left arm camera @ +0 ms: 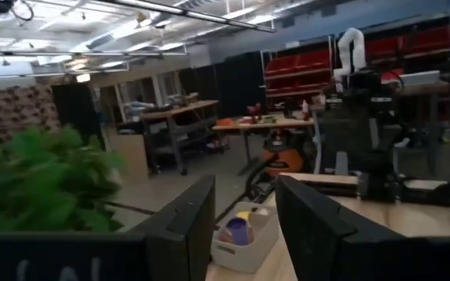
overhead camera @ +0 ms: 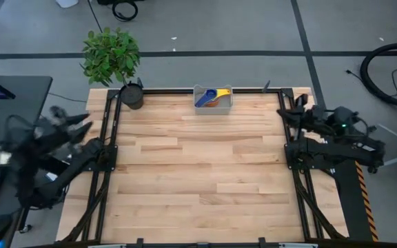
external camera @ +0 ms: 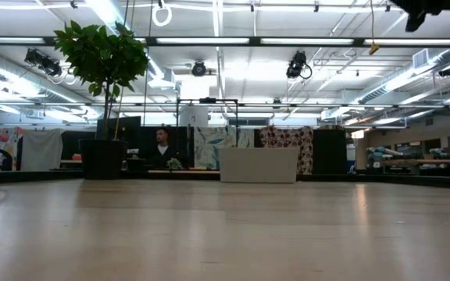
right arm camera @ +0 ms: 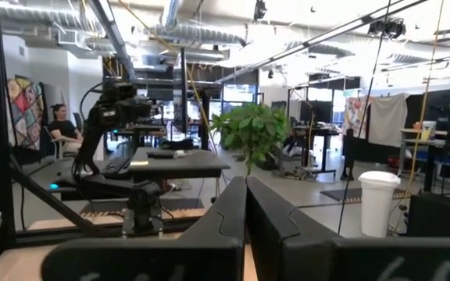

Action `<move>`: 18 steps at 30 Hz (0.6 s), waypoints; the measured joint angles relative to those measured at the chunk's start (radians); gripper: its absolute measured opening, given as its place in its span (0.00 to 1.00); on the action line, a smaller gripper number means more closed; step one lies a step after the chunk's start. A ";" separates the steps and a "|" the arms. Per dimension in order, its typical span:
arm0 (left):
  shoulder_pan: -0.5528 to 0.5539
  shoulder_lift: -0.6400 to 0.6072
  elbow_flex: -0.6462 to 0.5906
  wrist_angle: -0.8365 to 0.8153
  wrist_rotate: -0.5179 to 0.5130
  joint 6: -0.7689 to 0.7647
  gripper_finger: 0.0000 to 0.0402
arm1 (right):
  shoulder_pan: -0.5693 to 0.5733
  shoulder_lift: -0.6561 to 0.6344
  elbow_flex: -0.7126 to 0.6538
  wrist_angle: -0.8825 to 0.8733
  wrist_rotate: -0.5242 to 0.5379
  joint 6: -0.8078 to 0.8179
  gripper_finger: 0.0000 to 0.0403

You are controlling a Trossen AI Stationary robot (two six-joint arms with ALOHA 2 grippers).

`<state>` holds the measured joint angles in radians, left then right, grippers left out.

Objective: Nest measuring cups in basket
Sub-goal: Return to Home Position

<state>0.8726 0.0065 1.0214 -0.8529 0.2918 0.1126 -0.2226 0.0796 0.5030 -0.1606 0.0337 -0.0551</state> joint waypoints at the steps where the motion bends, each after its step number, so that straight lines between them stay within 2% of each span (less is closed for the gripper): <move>1: 0.000 0.000 -0.054 0.056 0.004 -0.005 0.35 | 0.000 0.001 -0.023 0.021 -0.001 0.001 0.03; 5: 0.000 0.000 -0.271 0.327 0.008 -0.082 0.35 | 0.000 0.001 -0.094 0.083 -0.008 0.010 0.03; 12: 0.000 0.001 -0.576 0.738 0.112 -0.214 0.35 | 0.000 0.001 -0.169 0.097 -0.014 0.033 0.03; 18: 0.000 0.000 -0.698 0.847 0.117 -0.267 0.35 | -0.001 0.001 -0.253 0.147 0.004 0.009 0.03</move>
<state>0.8726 0.0067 0.3233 -0.0063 0.4091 -0.1539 -0.2237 0.0803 0.2501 -0.0135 0.0380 -0.0459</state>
